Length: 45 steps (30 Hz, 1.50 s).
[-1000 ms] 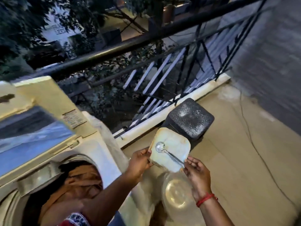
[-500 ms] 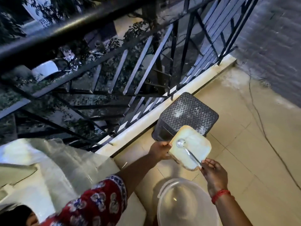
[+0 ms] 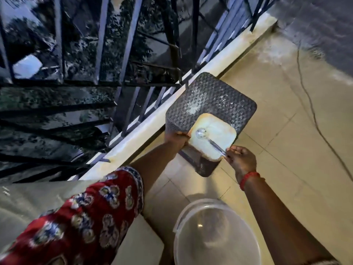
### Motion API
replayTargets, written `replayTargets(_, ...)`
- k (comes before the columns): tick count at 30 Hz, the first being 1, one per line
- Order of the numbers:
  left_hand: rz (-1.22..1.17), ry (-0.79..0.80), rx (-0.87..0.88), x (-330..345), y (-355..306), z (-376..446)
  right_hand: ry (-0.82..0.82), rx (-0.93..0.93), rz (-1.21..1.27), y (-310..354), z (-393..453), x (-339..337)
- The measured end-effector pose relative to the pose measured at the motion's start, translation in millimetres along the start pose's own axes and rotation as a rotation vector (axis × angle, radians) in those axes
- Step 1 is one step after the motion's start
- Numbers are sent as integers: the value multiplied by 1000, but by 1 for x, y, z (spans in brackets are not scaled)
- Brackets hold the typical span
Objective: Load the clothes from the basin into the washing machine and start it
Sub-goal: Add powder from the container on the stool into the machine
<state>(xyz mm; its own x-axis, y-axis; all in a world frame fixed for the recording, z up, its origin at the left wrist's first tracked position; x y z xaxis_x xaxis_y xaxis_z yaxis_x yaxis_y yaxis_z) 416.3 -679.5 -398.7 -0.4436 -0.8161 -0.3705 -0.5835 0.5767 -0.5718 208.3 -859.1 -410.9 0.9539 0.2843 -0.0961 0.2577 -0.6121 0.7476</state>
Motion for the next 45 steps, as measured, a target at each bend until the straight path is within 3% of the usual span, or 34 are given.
replayTargets(7,207,-136,103,-1,-36,19,-45,-83,-73,11,27,19)
replayTargets(12,132,-95,146,10,-44,30,-67,-122,-84,22,41,24)
replayTargets(16,127,-29,182,19,-40,25,-68,-137,-217,17,51,20)
replayTargets(20,202,-131,256,-1,-40,5,-155,-241,-416,32,33,4)
replayTargets(23,244,-179,276,-24,-39,-25,-151,-322,-475,55,-10,-4)
replayTargets(34,239,-139,355,-128,-40,-171,177,-625,-666,106,-207,36)
replayTargets(39,234,-205,476,-205,-56,-253,352,-673,-672,117,-304,70)
replayTargets(45,95,-332,557,-336,-34,-329,523,-916,-689,119,-461,118)
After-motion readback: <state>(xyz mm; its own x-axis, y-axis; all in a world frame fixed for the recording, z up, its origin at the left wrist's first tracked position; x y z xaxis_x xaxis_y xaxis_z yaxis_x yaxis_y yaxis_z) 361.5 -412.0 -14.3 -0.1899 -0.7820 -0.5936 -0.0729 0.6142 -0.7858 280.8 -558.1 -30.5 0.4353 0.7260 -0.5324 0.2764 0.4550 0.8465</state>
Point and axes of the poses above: each hand's wrist, its own z-axis towards the middle knuckle, its own x-axis out of the palm, y = z × x, the point moved 10 cm from there along z, towards the middle knuckle, and after that the axes turned 6 degrees about -y, right-handed, at the moved point
